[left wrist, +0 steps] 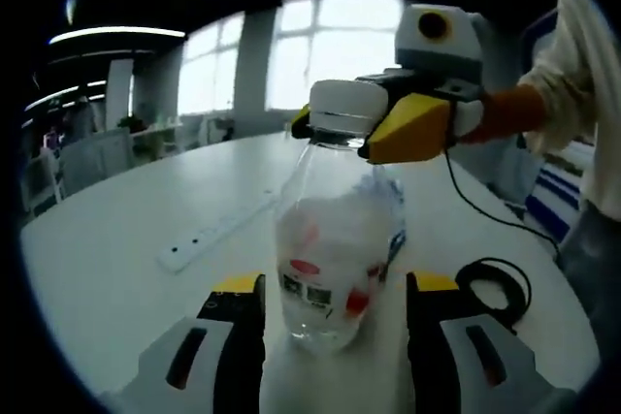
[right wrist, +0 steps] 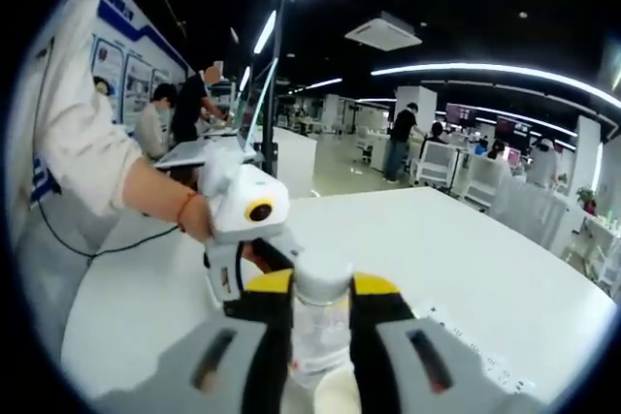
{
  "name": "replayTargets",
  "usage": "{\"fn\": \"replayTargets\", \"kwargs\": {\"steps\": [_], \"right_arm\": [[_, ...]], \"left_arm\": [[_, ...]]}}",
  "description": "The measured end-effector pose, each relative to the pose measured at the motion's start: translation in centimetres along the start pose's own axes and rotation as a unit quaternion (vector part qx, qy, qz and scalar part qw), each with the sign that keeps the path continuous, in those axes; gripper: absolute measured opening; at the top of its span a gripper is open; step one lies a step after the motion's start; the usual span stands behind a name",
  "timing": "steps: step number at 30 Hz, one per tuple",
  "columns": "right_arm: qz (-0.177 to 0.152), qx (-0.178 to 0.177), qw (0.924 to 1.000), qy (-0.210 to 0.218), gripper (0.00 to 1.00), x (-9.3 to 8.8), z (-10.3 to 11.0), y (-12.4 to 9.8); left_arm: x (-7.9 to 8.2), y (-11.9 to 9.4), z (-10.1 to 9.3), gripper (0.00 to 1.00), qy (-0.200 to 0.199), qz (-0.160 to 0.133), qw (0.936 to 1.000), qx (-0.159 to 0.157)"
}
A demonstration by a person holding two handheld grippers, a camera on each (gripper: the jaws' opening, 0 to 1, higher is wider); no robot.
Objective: Arrange the tabletop items into an orderly group along one side of the table until the central work area is clear of visible clutter.
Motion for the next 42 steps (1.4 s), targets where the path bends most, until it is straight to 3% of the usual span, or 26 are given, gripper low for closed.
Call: {"fn": "replayTargets", "kwargs": {"steps": [19,42], "right_arm": [[0.002,0.002,1.0000,0.000,0.19,-0.2,0.4,-0.2],[0.008,0.005,1.0000,0.000,0.20,-0.4,0.9,-0.5]], "left_arm": [[-0.1,-1.6,-1.4,0.75,-0.025,-0.020,0.9991,0.026],[-0.3,-3.7,-4.8,0.74,-0.049,-0.049,0.9963,0.051]]}}
Point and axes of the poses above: the point that each gripper's makers call its tool centre point, and the gripper's own axes: y roughly forward along the fingers, z roughly to its left, x roughly out of its top, the point moved 5 cm from there along -y, roughly backward along the fingers
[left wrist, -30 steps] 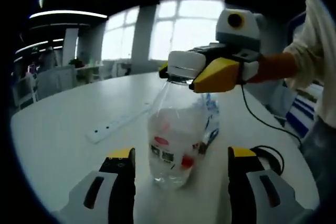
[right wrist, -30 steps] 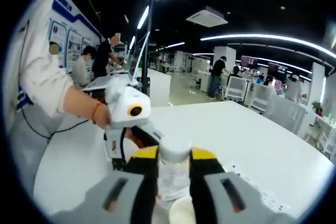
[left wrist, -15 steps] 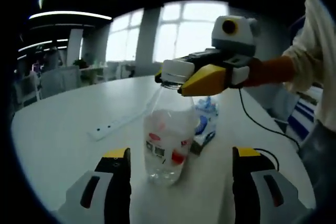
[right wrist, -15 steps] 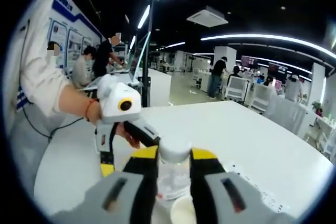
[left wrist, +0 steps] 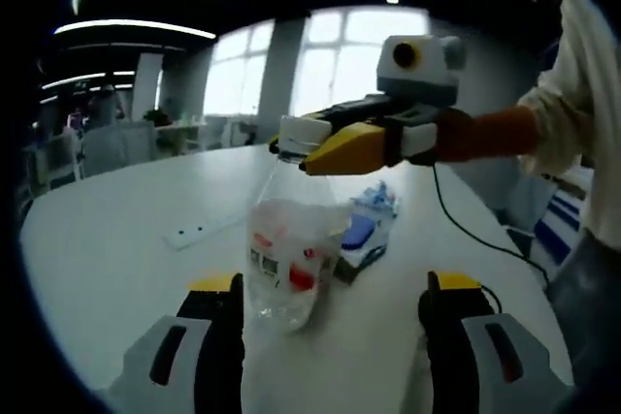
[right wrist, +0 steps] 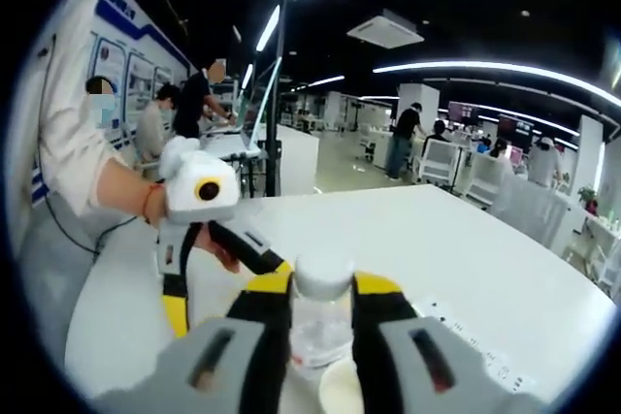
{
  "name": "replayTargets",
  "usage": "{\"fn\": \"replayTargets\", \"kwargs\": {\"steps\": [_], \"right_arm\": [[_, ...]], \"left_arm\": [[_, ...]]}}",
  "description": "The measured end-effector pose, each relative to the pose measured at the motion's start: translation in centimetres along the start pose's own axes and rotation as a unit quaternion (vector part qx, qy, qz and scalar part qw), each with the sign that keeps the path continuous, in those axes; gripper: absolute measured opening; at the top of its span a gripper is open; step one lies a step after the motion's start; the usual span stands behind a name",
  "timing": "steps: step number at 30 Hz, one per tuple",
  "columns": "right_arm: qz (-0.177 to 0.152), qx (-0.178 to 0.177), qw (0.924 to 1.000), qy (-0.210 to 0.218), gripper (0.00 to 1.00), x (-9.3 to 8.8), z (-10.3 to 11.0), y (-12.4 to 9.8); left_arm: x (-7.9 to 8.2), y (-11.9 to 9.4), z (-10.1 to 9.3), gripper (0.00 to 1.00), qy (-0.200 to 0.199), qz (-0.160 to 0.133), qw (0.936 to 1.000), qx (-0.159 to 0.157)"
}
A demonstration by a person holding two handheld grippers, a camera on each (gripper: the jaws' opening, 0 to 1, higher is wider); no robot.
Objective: Arrange the tabletop items into an orderly group along one side of the table until the central work area is clear of visible clutter.
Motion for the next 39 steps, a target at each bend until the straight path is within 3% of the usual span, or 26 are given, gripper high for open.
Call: {"fn": "replayTargets", "kwargs": {"steps": [11,21,27,39], "right_arm": [[0.003,0.002,1.0000,0.008,0.20,-0.1,0.1,-0.1],[-0.005,0.002,1.0000,0.001,0.26,-0.1,0.1,-0.4],[0.007,-0.002,1.0000,0.000,0.27,-0.4,-0.1,-0.5],[-0.005,-0.015,0.9999,0.005,0.42,0.3,-0.5,-1.0]], "left_arm": [[-0.5,-0.8,-1.4,0.71,-0.012,-0.007,0.9998,0.013],[-0.4,-1.3,-1.6,0.69,-0.018,-0.013,0.9995,0.022],[-0.1,-1.3,-1.8,0.68,-0.015,-0.017,0.9995,0.022],[-0.4,-1.9,-2.8,0.68,-0.019,-0.012,0.9994,0.025]]}}
Point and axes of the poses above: the point that each gripper's makers call its tool centre point, and the gripper's own axes: y roughly forward along the fingers, z roughly to its left, x roughly out of its top, the point moved 5 cm from there along -y, roughly backward along the fingers
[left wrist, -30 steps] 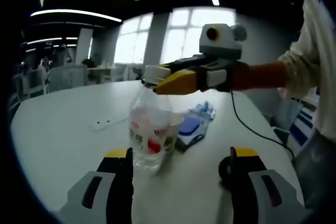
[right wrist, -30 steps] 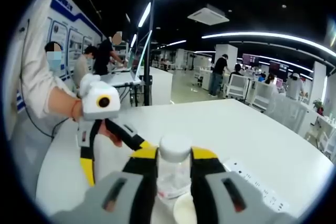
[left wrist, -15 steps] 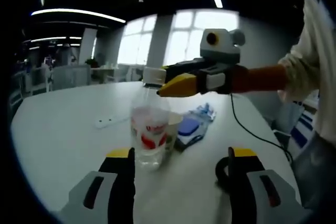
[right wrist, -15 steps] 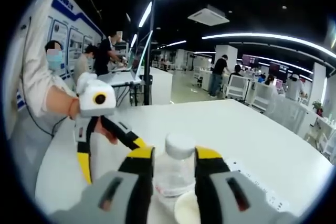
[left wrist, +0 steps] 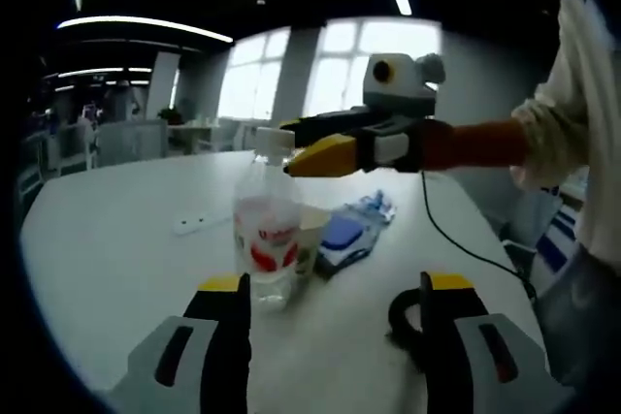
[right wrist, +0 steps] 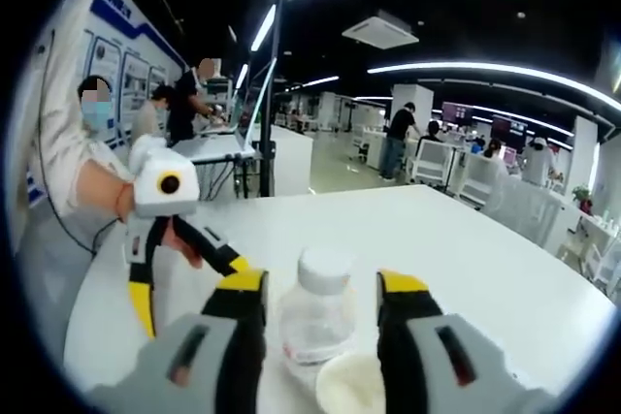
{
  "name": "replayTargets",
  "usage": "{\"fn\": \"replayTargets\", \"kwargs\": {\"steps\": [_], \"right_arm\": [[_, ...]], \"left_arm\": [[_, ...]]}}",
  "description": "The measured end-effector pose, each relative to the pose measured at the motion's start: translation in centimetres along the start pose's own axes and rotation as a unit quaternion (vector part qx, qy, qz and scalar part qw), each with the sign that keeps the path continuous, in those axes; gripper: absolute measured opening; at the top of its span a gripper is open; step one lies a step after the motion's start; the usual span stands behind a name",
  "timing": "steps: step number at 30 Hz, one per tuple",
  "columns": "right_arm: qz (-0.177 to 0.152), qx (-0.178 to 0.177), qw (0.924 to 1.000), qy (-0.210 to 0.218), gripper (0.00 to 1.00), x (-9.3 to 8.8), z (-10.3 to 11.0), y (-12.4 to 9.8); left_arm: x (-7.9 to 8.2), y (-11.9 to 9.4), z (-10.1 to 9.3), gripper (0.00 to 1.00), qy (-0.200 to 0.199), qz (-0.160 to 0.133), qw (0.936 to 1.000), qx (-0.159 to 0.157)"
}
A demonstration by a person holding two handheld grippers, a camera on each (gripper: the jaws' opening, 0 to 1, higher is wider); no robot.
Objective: Arrange the tabletop items into an orderly group along one side of the table until the central work area is clear of visible clutter.
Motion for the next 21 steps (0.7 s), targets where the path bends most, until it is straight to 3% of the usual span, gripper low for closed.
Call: {"fn": "replayTargets", "kwargs": {"steps": [4,14,21], "right_arm": [[0.001,-0.006,1.0000,0.005,0.46,0.4,-0.2,-0.4],[-0.024,-0.026,0.9993,0.005,0.42,2.1,0.0,-2.3],[-0.041,-0.053,0.9974,0.024,0.43,3.8,0.5,-5.1]], "left_arm": [[0.0,-0.5,-0.4,0.67,-0.004,-0.001,1.0000,0.004],[0.2,-1.6,-2.0,0.66,-0.009,-0.002,0.9999,0.012],[0.7,-2.4,-3.9,0.65,-0.011,0.001,0.9998,0.016]]}}
Point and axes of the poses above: the point that each gripper's makers call its tool centre point, and the gripper's own axes: y roughly forward along the fingers, z roughly to its left, x roughly out of its top, the point moved 5 cm from there along -y, roughly backward along the fingers
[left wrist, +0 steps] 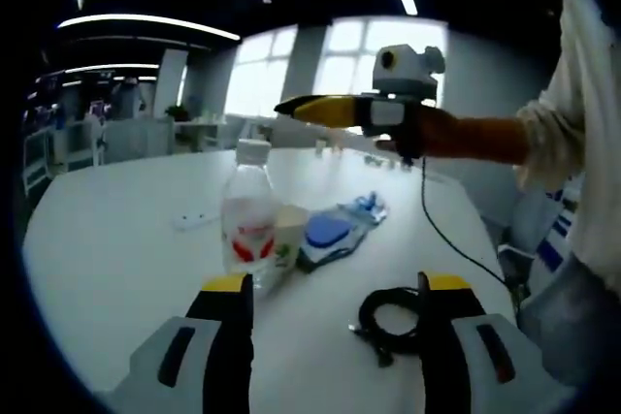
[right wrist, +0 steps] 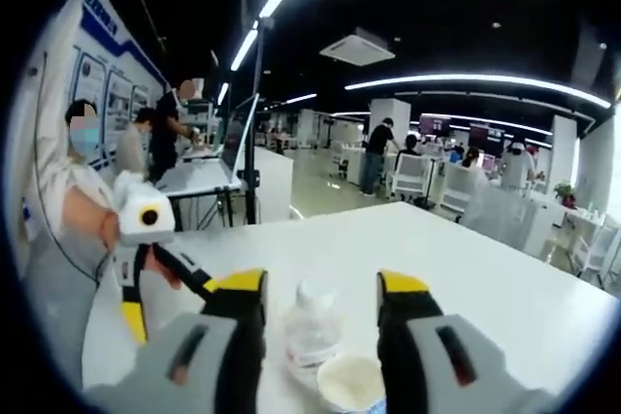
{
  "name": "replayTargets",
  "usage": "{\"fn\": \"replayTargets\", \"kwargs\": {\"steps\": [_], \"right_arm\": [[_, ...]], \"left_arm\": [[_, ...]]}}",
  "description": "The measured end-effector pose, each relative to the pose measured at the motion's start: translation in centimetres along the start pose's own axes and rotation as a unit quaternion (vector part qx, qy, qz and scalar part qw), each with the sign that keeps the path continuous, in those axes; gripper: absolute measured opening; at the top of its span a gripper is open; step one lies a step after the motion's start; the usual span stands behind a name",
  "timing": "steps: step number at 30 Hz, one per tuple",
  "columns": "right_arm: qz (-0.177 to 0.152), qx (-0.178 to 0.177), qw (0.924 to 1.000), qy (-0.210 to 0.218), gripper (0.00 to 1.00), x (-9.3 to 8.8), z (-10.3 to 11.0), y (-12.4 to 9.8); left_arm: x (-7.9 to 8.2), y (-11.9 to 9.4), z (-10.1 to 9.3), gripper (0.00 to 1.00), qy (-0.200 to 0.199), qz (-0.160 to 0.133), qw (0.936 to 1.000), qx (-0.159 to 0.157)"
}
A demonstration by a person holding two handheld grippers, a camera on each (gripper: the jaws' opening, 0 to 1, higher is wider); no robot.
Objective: Arrange the tabletop items into an orderly group along one side of the table until the central work area is clear of visible clutter.
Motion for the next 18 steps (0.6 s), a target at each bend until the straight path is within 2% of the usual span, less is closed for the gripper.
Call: {"fn": "replayTargets", "kwargs": {"steps": [8,18], "right_arm": [[0.001,-0.035,0.9994,-0.002,0.47,1.2,0.8,-3.6],[-0.004,-0.080,0.9964,0.026,0.54,2.3,1.7,-8.9]], "left_arm": [[0.8,-1.0,-2.0,0.65,0.000,0.001,1.0000,0.006],[1.8,-2.3,-4.3,0.64,0.005,0.007,0.9999,0.009]]}}
Point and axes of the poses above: the point that each gripper's makers call its tool centre point, and the gripper's own axes: y roughly forward along the fingers, z roughly to its left, x roughly out of its top, the point moved 5 cm from there along -y, roughly backward along the fingers
